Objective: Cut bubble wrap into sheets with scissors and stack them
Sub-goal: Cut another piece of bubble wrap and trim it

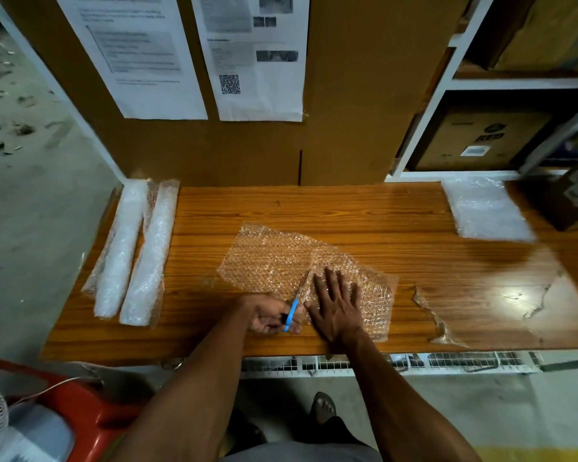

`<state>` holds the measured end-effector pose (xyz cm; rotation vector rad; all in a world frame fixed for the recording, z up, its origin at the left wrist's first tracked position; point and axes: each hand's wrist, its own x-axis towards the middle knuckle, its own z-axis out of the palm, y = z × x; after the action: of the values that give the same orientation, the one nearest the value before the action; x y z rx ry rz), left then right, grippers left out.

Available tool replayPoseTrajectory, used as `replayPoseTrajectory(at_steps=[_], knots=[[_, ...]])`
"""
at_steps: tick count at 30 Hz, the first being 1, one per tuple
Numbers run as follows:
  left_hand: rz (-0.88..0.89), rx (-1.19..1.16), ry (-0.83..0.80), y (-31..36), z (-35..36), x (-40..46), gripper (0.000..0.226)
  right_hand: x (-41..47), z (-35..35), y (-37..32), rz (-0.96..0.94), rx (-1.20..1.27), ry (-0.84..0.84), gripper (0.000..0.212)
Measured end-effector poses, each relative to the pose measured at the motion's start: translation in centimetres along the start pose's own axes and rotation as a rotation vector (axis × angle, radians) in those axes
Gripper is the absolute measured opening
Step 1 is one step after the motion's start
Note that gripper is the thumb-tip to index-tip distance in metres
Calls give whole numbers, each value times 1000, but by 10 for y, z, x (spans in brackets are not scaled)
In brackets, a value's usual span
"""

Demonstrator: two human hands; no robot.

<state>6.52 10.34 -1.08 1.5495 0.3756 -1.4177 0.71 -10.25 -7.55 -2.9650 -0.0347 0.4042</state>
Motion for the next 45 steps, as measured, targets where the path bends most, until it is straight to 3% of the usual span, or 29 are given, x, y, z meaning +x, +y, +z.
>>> replayPoseTrajectory(at_steps=[5, 9, 16, 26, 35, 40, 45], knots=[[5, 38, -25, 15, 6, -4, 75, -1, 4, 5, 1, -13, 36, 78], [15, 43, 5, 33, 7, 1, 51, -1, 7, 6, 3, -16, 57, 78], [40, 53, 28, 38, 9, 11, 57, -2, 14, 8, 3, 1, 129, 76], [83, 23, 104, 30, 1, 24, 27, -1, 8, 4, 49, 59, 111, 68], [40, 14, 47, 38, -1, 22, 22, 7, 7, 13, 30, 34, 121, 80], [8, 42, -11, 45, -3, 26, 31, 7, 8, 15, 38, 28, 101, 83], [-21, 107, -77, 58, -1, 23, 70, 4, 6, 14, 32, 21, 110, 84]])
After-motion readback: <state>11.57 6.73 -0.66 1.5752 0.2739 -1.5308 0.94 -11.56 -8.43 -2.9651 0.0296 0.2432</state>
